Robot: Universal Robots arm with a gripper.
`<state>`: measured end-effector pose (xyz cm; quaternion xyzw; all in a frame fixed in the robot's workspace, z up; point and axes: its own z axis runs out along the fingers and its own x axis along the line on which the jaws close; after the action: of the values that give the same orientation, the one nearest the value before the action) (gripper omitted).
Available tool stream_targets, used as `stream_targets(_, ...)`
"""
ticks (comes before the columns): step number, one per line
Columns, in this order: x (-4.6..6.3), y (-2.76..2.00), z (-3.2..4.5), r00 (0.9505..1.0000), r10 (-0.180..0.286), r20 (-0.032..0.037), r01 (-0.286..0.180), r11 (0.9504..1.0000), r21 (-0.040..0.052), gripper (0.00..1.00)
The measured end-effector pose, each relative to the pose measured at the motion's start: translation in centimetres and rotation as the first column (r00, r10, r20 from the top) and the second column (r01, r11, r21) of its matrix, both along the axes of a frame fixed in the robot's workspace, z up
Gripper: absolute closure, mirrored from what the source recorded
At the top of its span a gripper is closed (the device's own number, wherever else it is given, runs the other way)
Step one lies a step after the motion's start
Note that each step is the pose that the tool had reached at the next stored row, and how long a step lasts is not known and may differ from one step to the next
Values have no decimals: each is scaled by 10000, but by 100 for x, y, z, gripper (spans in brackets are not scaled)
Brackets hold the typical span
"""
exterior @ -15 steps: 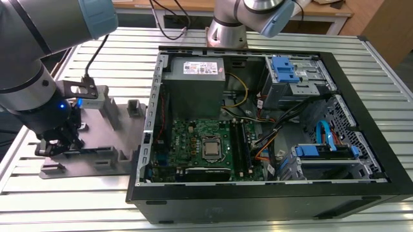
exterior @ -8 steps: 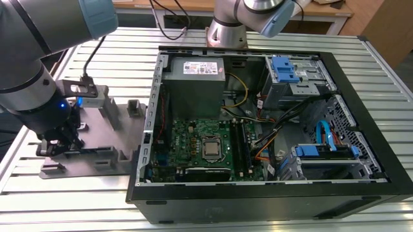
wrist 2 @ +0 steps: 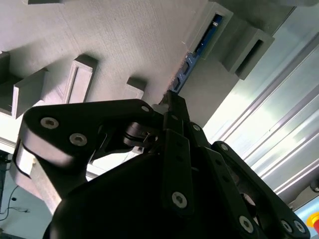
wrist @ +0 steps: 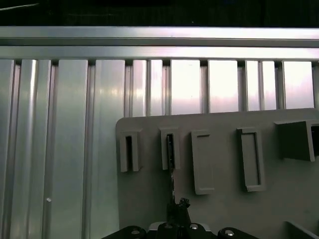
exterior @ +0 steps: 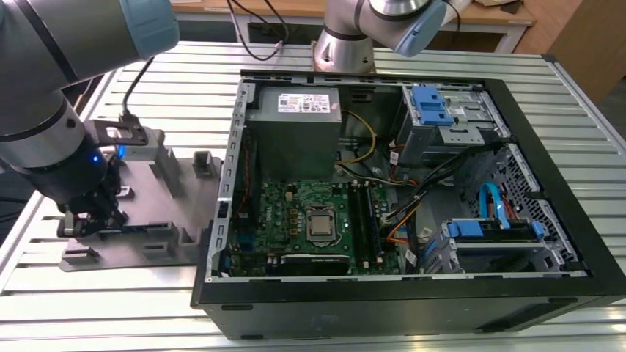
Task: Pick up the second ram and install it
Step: 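Pick up the second ram and move it above second insertion slot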
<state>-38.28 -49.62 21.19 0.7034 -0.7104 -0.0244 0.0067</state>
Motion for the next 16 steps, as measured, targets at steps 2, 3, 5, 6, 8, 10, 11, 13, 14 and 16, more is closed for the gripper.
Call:
stream_targets(2,0,0,0,9999,147,0,-147,9999,0,93)
stream_targets(3,0,0,0,9998,204,0,-204,9998,0,93)
stream_targets(5,0,0,0,9997,226,0,-226,9997,0,93)
stream_targets(6,0,0,0,9997,226,0,-226,9997,0,93)
stream_targets(8,0,0,0,9997,227,0,-227,9997,0,93)
stream_targets(10,0,0,0,9997,227,0,-227,9997,0,92)
stream_targets(11,0,0,0,9997,227,0,-227,9997,0,92)
stream_targets(13,0,0,0,9997,228,0,-228,9997,0,79)
stream_targets(14,0,0,0,9997,227,0,-227,9997,0,79)
stream_targets(16,0,0,0,9997,228,0,-228,9997,0,73)
